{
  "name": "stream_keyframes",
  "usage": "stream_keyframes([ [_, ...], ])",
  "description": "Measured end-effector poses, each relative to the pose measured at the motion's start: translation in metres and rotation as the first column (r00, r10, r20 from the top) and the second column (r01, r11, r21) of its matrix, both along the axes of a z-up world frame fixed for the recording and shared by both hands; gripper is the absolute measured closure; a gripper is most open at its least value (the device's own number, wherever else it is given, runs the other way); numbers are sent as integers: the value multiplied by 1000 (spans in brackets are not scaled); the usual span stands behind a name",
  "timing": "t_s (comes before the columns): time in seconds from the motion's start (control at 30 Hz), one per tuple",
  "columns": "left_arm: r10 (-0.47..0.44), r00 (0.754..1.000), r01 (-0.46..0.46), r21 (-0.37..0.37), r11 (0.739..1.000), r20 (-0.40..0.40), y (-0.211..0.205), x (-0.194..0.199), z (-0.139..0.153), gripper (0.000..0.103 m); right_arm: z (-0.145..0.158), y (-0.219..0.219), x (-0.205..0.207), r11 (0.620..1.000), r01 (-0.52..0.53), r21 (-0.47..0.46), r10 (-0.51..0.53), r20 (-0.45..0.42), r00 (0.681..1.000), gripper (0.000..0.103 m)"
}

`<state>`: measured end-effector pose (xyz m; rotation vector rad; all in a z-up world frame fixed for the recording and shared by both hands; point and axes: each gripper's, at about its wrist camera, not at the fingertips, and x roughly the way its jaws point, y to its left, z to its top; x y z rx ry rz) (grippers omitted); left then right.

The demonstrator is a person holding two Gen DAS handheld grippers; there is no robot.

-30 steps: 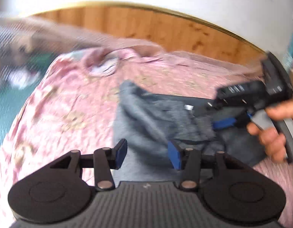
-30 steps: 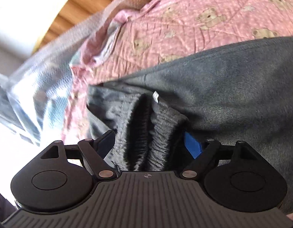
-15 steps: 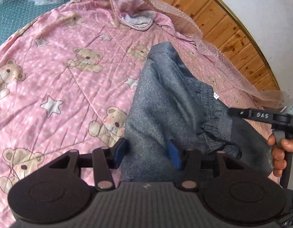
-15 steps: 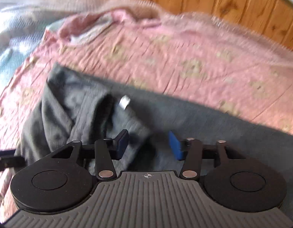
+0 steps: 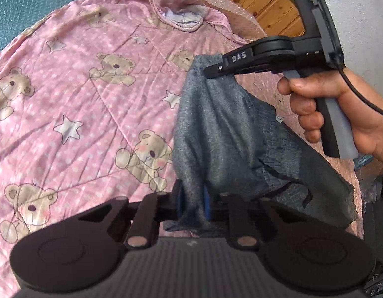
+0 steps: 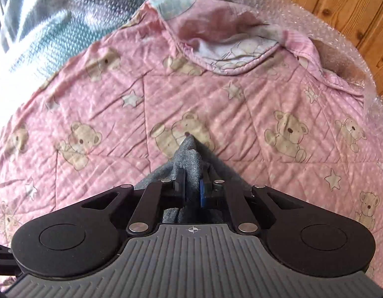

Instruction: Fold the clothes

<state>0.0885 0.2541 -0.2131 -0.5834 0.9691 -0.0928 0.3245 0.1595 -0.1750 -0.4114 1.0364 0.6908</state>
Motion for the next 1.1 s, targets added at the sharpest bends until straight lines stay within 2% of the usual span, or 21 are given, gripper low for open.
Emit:
stream_keyframes([
  [0.1,22,1000,-22,56,998,-5,-5,-2,1,88,22,-15,7,992,70,108,-70,-4,998,96],
  [0.17,50,998,-47,101,994,-30,-7,3,-6,86,11,-10,6,998,29,54,-30,24,999,93],
  [0.2,65,997,-59,124,990,-43,-8,5,-10,84,15,-20,8,994,73,86,-77,43,996,89],
  [0.23,54,998,-49,141,989,-29,-9,3,-5,84,18,-31,10,986,116,119,-124,60,991,67],
  [0.27,40,999,-37,157,987,-12,-9,0,0,82,22,-42,12,976,158,152,-171,75,982,52],
  [0.3,25,1000,-25,173,985,4,-10,-3,6,81,26,-53,14,962,199,186,-218,89,972,49],
  [0.43,-12,991,-23,258,966,134,-17,-17,43,79,45,-110,-26,915,275,296,-311,83,947,51],
  [0.57,-138,976,106,185,977,171,-47,5,45,72,65,-170,-81,862,323,391,-372,54,927,52],
  [0.63,-198,972,173,185,967,123,-69,20,28,69,34,-180,-97,861,374,345,-395,-10,919,57],
  [0.67,-223,972,205,195,959,77,-80,27,17,65,9,-183,-100,864,396,310,-400,-54,915,68],
  [0.7,-248,968,237,204,950,31,-91,34,5,67,-10,-184,-100,877,401,265,-399,-61,915,71],
  [0.73,-265,964,254,235,938,14,-97,36,1,67,-25,-185,-101,891,391,229,-392,-43,919,71],
  [0.8,-294,956,284,300,911,-14,-110,37,-5,67,-29,-190,-103,901,360,240,-370,-7,929,70],
  [0.87,-284,959,273,308,911,-10,-113,35,5,67,-12,-200,-101,889,360,283,-378,9,926,67],
  [0.9,-282,959,265,296,918,14,-114,31,11,66,-1,-206,-101,881,355,312,-385,36,922,61],
  [0.93,-281,959,260,290,921,33,-116,28,17,65,4,-210,-98,877,357,321,-395,59,917,48],
  [0.97,-279,959,254,285,924,50,-119,26,22,63,9,-214,-95,874,358,329,-404,80,911,48],
  [1.0,-287,956,259,286,923,61,-125,24,26,62,8,-215,-87,877,351,327,-396,79,915,50],
  [1.03,-301,951,270,287,919,67,-133,27,28,62,3,-215,-79,887,339,313,-377,68,924,63],
  [1.07,-317,946,287,291,913,62,-141,30,26,62,-5,-210,-71,904,325,279,-351,50,935,92],
  [1.1,-334,941,304,295,906,55,-149,32,23,61,-15,-205,-63,919,325,222,-342,44,939,97],
])
